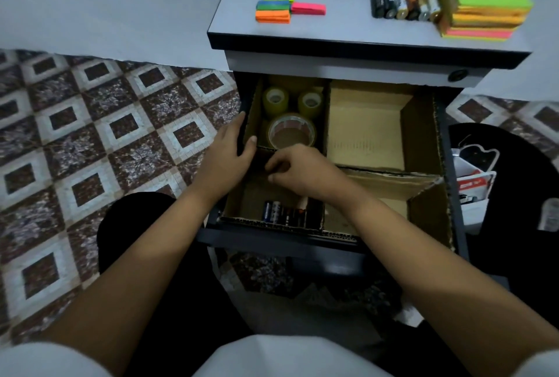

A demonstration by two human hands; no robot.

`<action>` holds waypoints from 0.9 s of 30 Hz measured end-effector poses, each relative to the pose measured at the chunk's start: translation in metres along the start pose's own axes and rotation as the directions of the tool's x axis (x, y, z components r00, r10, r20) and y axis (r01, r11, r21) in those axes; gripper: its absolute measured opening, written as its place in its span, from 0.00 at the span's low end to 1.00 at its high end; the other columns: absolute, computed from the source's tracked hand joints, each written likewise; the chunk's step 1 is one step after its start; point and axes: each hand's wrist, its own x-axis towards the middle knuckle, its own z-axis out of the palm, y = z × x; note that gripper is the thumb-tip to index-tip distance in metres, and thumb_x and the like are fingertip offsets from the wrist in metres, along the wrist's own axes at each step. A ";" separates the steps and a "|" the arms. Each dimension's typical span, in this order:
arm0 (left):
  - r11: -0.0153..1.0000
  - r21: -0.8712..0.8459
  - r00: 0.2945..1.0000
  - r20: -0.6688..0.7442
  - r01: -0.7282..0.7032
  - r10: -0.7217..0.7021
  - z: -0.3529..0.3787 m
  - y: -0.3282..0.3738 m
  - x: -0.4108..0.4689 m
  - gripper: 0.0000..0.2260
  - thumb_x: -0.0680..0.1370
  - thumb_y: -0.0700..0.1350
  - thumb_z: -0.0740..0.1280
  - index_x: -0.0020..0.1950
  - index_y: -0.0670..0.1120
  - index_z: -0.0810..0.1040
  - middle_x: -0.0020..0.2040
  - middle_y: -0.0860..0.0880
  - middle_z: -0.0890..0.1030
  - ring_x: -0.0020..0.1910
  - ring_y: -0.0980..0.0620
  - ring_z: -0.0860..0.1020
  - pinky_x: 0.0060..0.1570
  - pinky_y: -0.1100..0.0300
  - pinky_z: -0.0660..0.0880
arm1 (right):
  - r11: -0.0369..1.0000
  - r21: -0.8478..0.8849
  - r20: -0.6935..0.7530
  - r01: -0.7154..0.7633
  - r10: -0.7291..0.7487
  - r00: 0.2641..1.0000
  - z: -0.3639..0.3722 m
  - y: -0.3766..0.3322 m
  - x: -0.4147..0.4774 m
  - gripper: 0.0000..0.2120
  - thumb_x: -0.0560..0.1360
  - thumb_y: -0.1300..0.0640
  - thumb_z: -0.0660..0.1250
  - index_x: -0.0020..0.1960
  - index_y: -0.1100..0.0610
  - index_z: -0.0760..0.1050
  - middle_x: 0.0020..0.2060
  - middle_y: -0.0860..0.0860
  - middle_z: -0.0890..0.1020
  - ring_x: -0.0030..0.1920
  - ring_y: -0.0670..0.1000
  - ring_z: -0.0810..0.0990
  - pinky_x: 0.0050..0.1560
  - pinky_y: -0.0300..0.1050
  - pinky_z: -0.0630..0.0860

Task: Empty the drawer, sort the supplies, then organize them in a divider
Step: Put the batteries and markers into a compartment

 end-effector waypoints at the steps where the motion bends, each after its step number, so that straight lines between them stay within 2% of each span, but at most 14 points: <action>1: 1.000 0.016 1.000 0.011 -0.011 0.010 -0.001 0.002 0.000 0.24 0.81 0.49 0.58 0.76 0.48 0.56 0.74 0.46 0.63 0.71 0.50 0.63 0.60 0.64 0.59 | 1.000 0.011 -0.034 0.005 -0.004 0.999 -0.009 -0.002 -0.004 0.13 0.75 0.56 0.67 0.60 0.53 0.77 0.49 0.47 0.77 0.46 0.42 0.73 0.43 0.33 0.68; 4: 0.995 0.079 0.998 -0.017 -0.060 0.062 -0.006 0.009 0.002 0.23 0.81 0.46 0.59 0.75 0.46 0.58 0.72 0.43 0.63 0.69 0.47 0.64 0.59 0.64 0.60 | 0.995 0.093 -0.131 0.041 -0.028 0.991 -0.036 -0.005 -0.018 0.11 0.76 0.55 0.67 0.58 0.52 0.77 0.44 0.42 0.75 0.41 0.38 0.73 0.40 0.29 0.70; 6: 0.985 0.123 0.988 -0.078 -0.124 0.134 -0.012 0.018 0.006 0.22 0.80 0.44 0.61 0.74 0.44 0.62 0.69 0.41 0.66 0.67 0.45 0.66 0.59 0.63 0.62 | 0.994 0.093 -0.212 0.064 -0.043 0.976 -0.056 -0.006 -0.024 0.09 0.76 0.55 0.66 0.56 0.51 0.77 0.42 0.40 0.76 0.41 0.37 0.74 0.39 0.29 0.71; 9: 0.952 0.170 0.945 -0.166 -0.253 0.281 -0.022 0.042 0.020 0.19 0.79 0.44 0.62 0.69 0.41 0.69 0.62 0.39 0.72 0.60 0.44 0.72 0.57 0.60 0.67 | 0.998 0.057 -0.316 0.037 -0.017 0.949 -0.092 -0.007 -0.025 0.09 0.75 0.54 0.67 0.54 0.52 0.79 0.46 0.46 0.80 0.46 0.43 0.78 0.47 0.38 0.77; 11: 0.923 0.184 0.906 -0.204 -0.337 0.371 -0.028 0.065 0.034 0.16 0.78 0.44 0.62 0.64 0.40 0.74 0.57 0.40 0.75 0.57 0.45 0.74 0.55 0.59 0.69 | 0.994 0.107 -0.345 -0.006 0.042 0.938 -0.118 -0.008 -0.025 0.06 0.75 0.55 0.67 0.52 0.52 0.79 0.45 0.49 0.80 0.48 0.47 0.79 0.50 0.44 0.78; 14: 0.895 0.141 0.867 -0.225 -0.423 0.445 -0.036 0.108 0.055 0.11 0.77 0.40 0.64 0.58 0.40 0.77 0.53 0.42 0.77 0.50 0.52 0.74 0.52 0.64 0.69 | 0.989 0.148 -0.411 -0.003 0.064 0.909 -0.153 -0.009 -0.024 0.01 0.75 0.57 0.68 0.45 0.53 0.78 0.37 0.48 0.80 0.42 0.49 0.80 0.48 0.47 0.79; 16: 0.890 0.082 0.854 -0.255 -0.448 0.453 -0.040 0.140 0.069 0.09 0.77 0.39 0.64 0.55 0.40 0.79 0.50 0.43 0.79 0.45 0.54 0.74 0.47 0.66 0.69 | 0.985 0.174 -0.445 -0.016 0.093 0.891 -0.173 -0.008 -0.022 0.02 0.75 0.59 0.68 0.43 0.54 0.77 0.34 0.49 0.79 0.38 0.49 0.80 0.45 0.47 0.79; 19: 0.939 -0.018 0.926 -0.173 -0.345 0.337 -0.040 0.184 0.093 0.09 0.77 0.41 0.63 0.54 0.41 0.79 0.47 0.48 0.80 0.46 0.53 0.76 0.45 0.65 0.68 | 0.976 0.208 -0.473 -0.063 0.156 0.867 -0.200 -0.005 -0.020 0.03 0.75 0.61 0.67 0.46 0.60 0.78 0.34 0.50 0.78 0.35 0.49 0.78 0.39 0.43 0.78; 21: 0.963 -0.032 0.961 -0.085 -0.266 0.263 -0.035 0.205 0.112 0.09 0.76 0.41 0.62 0.50 0.42 0.81 0.46 0.45 0.81 0.47 0.49 0.78 0.48 0.64 0.73 | 0.974 0.206 -0.478 -0.094 0.184 0.859 -0.213 -0.004 -0.018 0.03 0.75 0.62 0.66 0.44 0.60 0.78 0.33 0.52 0.78 0.33 0.48 0.77 0.36 0.40 0.76; 24: 0.991 -0.091 0.995 0.033 -0.095 0.099 -0.020 0.221 0.146 0.07 0.74 0.38 0.62 0.44 0.39 0.80 0.45 0.36 0.82 0.43 0.42 0.81 0.49 0.49 0.80 | 0.973 0.188 -0.481 -0.131 0.207 0.852 -0.228 -0.002 -0.013 0.04 0.74 0.64 0.66 0.41 0.61 0.78 0.32 0.55 0.78 0.34 0.51 0.77 0.35 0.42 0.76; 26: 0.989 -0.137 0.991 0.132 0.049 -0.031 -0.010 0.225 0.162 0.04 0.74 0.36 0.64 0.40 0.36 0.75 0.40 0.37 0.78 0.41 0.41 0.78 0.49 0.52 0.79 | 0.975 0.162 -0.489 -0.149 0.211 0.847 -0.236 -0.003 -0.010 0.04 0.74 0.64 0.66 0.46 0.64 0.79 0.33 0.57 0.78 0.35 0.54 0.78 0.39 0.46 0.79; 27: 0.978 -0.178 0.982 0.175 0.108 -0.076 -0.007 0.228 0.166 0.06 0.74 0.35 0.65 0.37 0.38 0.70 0.37 0.40 0.73 0.40 0.42 0.75 0.45 0.56 0.75 | 0.976 0.154 -0.490 -0.154 0.211 0.846 -0.239 -0.003 -0.009 0.05 0.74 0.64 0.66 0.47 0.65 0.79 0.33 0.57 0.78 0.35 0.55 0.78 0.41 0.49 0.80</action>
